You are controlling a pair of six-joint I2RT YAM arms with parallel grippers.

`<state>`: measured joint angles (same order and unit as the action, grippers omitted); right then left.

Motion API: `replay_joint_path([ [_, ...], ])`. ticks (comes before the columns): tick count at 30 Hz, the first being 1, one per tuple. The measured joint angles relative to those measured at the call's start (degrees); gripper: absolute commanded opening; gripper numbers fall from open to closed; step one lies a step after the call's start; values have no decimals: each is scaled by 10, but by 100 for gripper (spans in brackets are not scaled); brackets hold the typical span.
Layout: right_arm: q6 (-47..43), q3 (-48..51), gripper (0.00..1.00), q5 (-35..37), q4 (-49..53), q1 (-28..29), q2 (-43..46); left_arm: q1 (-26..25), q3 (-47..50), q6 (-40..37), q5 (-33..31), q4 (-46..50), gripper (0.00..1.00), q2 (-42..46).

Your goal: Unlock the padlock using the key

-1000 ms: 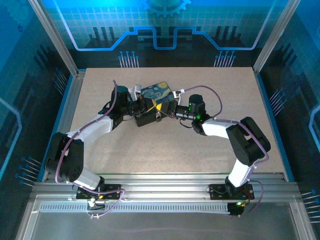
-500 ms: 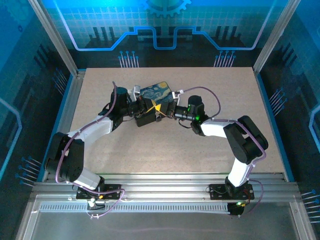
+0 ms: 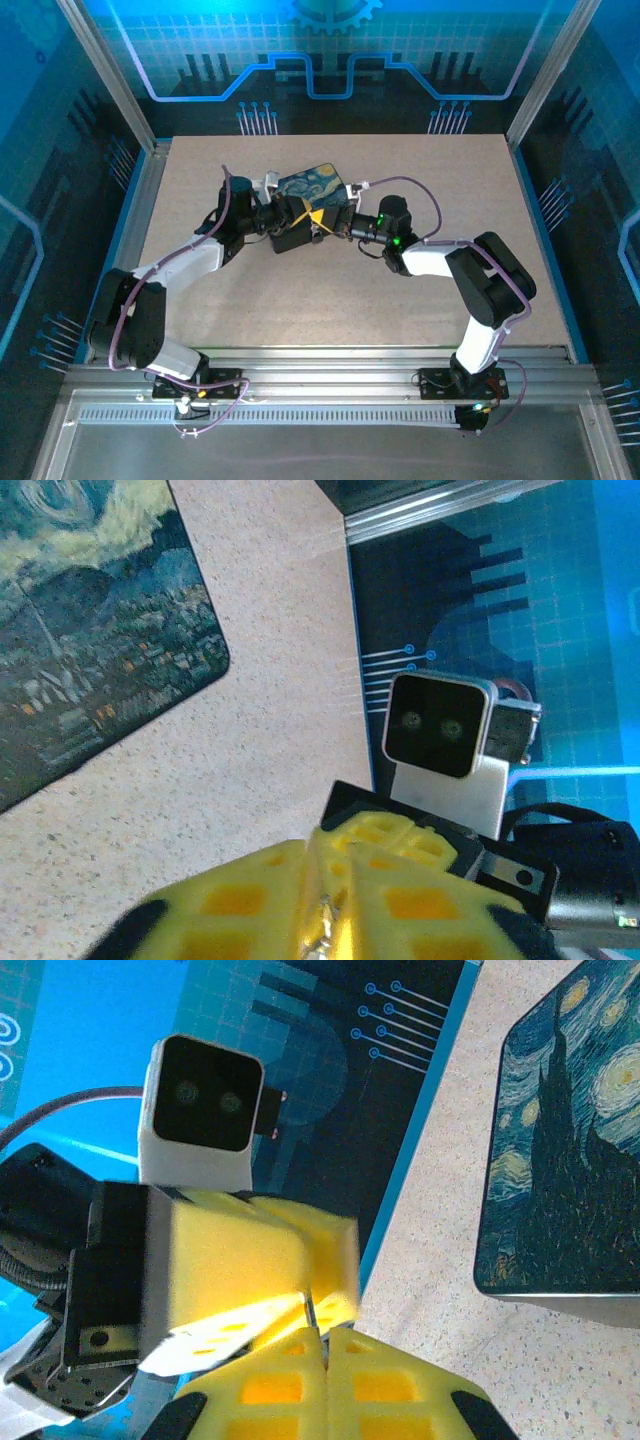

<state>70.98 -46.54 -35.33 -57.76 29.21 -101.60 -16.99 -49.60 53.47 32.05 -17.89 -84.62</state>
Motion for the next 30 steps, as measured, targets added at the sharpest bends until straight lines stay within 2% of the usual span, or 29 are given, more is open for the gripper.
replay_joint_path([
  [4, -17, 11, 0, -3, 19, -8, 5, 8, 0, -23, -26, 45, 61, 3],
  [9, -77, 22, 0, -14, 102, -37, 46, 4, -11, -62, -69, 131, 66, 10],
  [14, -168, 22, 0, -20, 226, -91, 110, -58, -59, -113, -175, 239, 69, 4],
  [21, -294, 14, 0, -11, 424, -164, 189, -165, -152, -133, -329, 323, 72, -116],
  [26, -331, 15, 0, -14, 482, -206, 226, -198, -224, -126, -425, 374, 70, -210],
  [30, -342, 19, 0, -19, 494, -220, 239, -204, -243, -104, -476, 394, 70, -246],
])
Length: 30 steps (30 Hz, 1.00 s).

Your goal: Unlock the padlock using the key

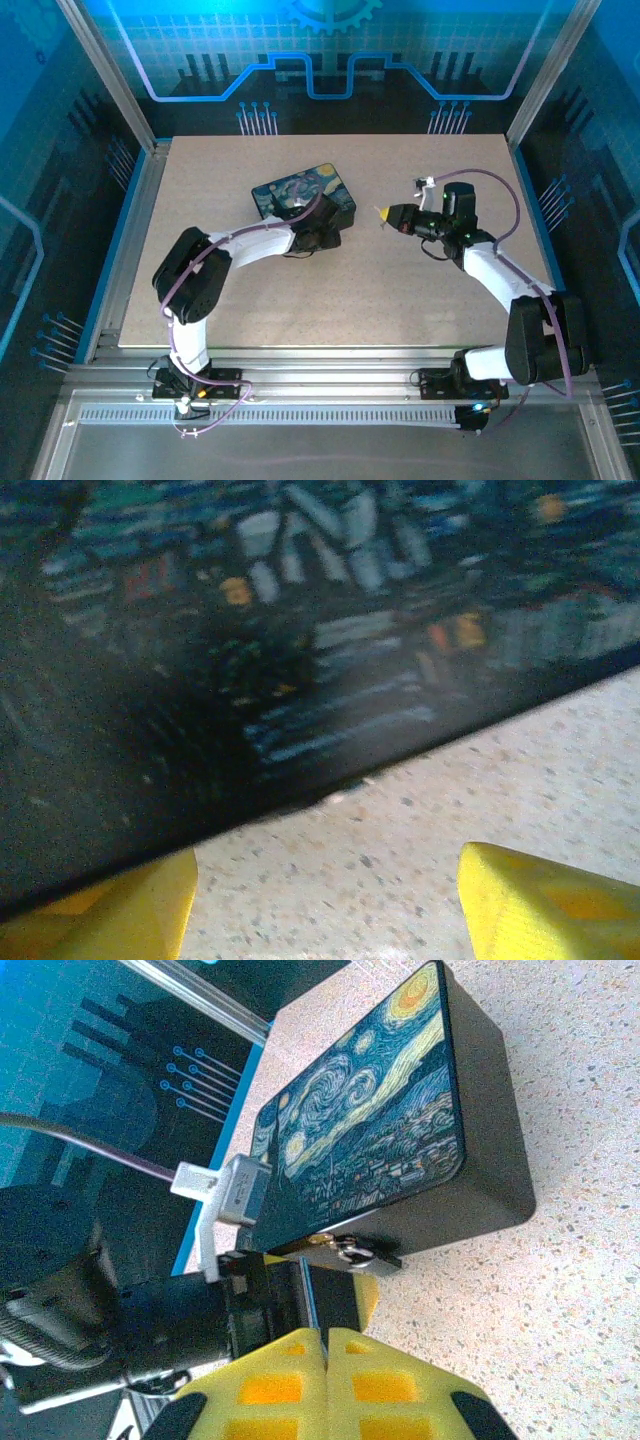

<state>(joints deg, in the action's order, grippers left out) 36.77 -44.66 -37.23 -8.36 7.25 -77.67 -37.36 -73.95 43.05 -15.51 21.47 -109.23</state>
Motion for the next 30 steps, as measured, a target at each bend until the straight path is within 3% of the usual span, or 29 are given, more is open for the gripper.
replay_joint_path([
  [7, -11, 5, 0, -18, 7, -2, 1, -1, -6, 24, -59, 0, 70, -31],
  [15, -11, 8, 0, -40, 2, -2, -7, -12, -8, 38, -119, -23, 60, -59],
  [23, -13, 8, 0, -59, -9, -2, -26, -23, -9, 38, -169, -51, 57, -81],
  [30, -19, 8, 0, -75, -14, -2, -52, -25, -8, 36, -199, -98, 46, -83],
])
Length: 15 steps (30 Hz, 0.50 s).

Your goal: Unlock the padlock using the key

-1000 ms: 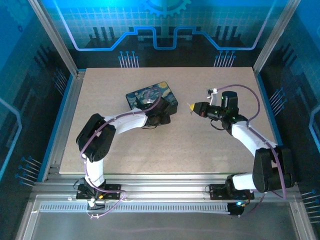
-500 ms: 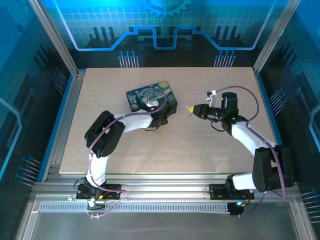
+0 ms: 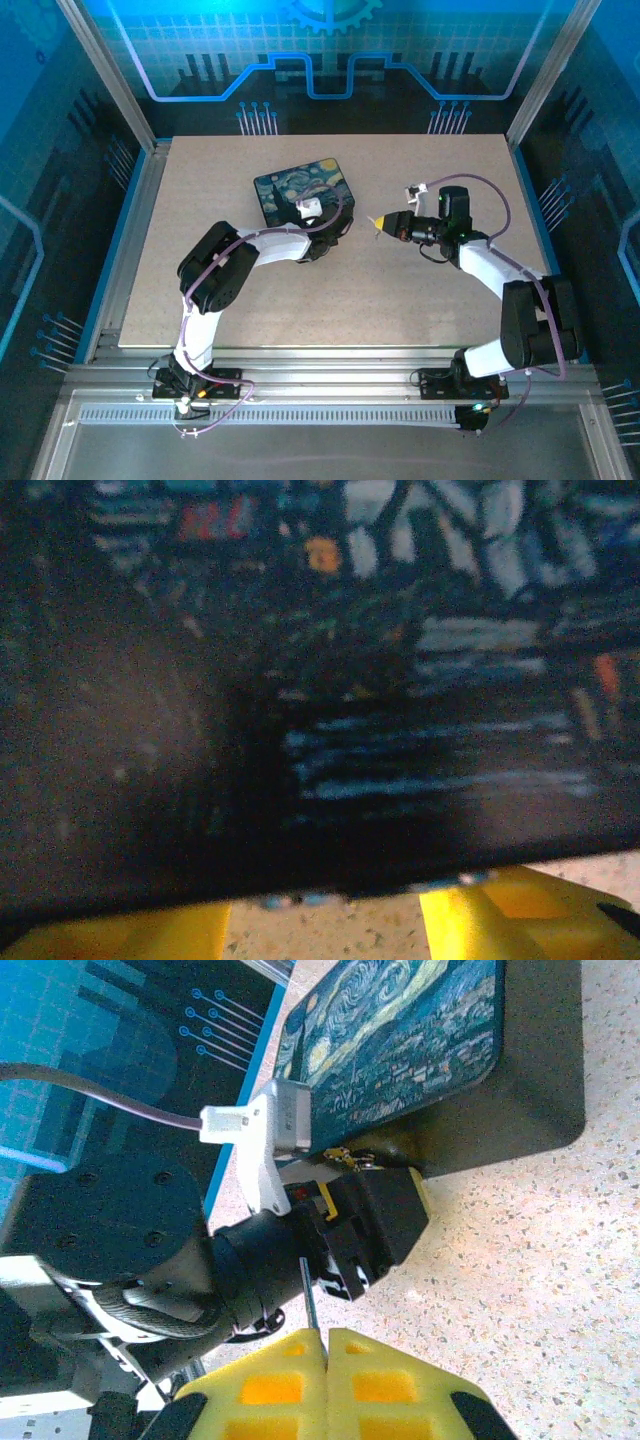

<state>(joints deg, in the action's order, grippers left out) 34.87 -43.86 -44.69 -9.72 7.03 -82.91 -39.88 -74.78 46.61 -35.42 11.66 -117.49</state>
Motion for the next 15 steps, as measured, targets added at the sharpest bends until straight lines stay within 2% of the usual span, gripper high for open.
replay_joint_path([
  [8, -1, 0, 0, -8, -2, 0, -4, -3, 0, -2, -28, -10, 35, 0],
  [11, -1, 0, 0, -8, -4, 0, -4, -4, 0, -3, -32, -10, 25, 0],
  [15, -2, 1, 0, -8, -3, 0, -3, -4, 3, -2, -38, -13, 21, 0],
])
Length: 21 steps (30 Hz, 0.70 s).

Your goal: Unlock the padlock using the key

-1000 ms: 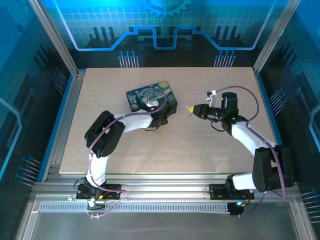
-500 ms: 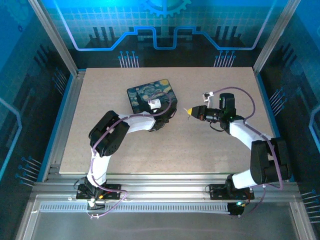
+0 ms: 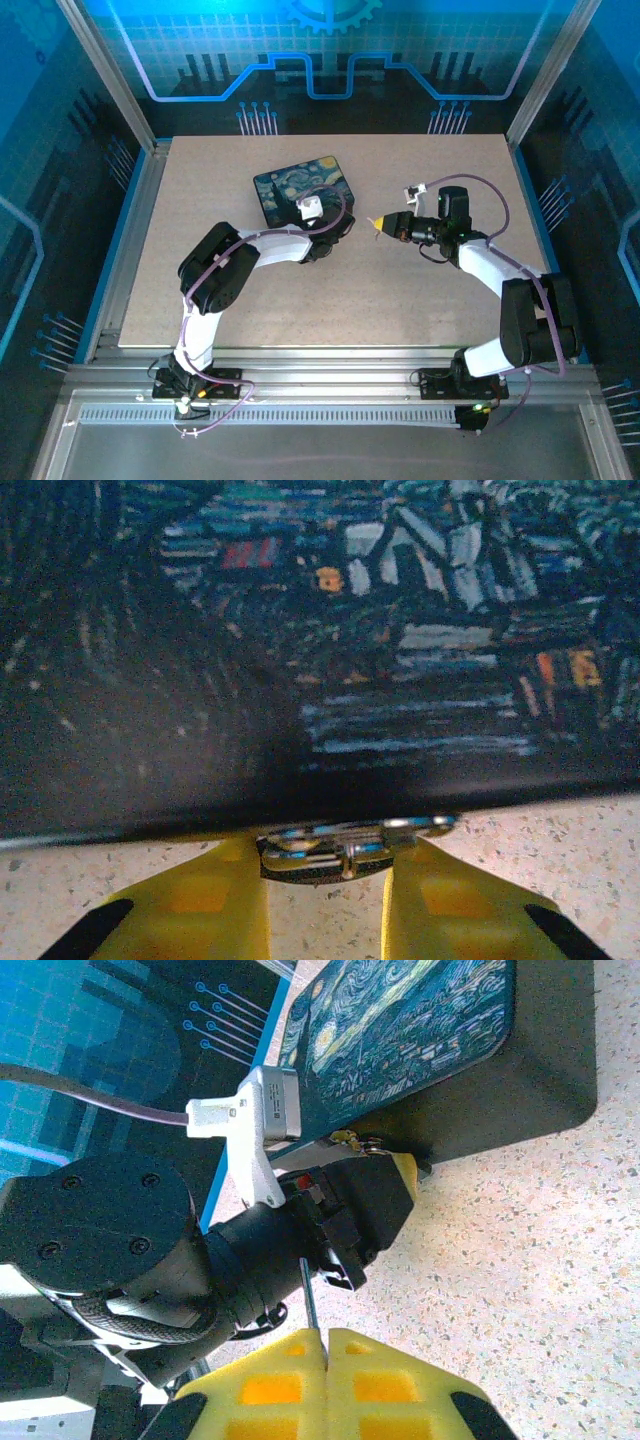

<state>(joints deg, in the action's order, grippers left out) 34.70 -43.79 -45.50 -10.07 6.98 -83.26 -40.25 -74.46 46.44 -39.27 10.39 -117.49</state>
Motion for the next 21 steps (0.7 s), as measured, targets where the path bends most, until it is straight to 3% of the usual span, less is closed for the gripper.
replay_joint_path([
  [6, -7, 7, 0, 0, 5, 0, 6, -1, 0, 2, -4, 6, 12, 0],
  [12, -27, 7, 0, 3, 26, 1, 23, 2, -49, 1, 27, 123, 5, 1],
  [21, -52, 28, 0, 14, 51, 39, 38, 49, -88, -20, 247, 290, 0, 53],
])
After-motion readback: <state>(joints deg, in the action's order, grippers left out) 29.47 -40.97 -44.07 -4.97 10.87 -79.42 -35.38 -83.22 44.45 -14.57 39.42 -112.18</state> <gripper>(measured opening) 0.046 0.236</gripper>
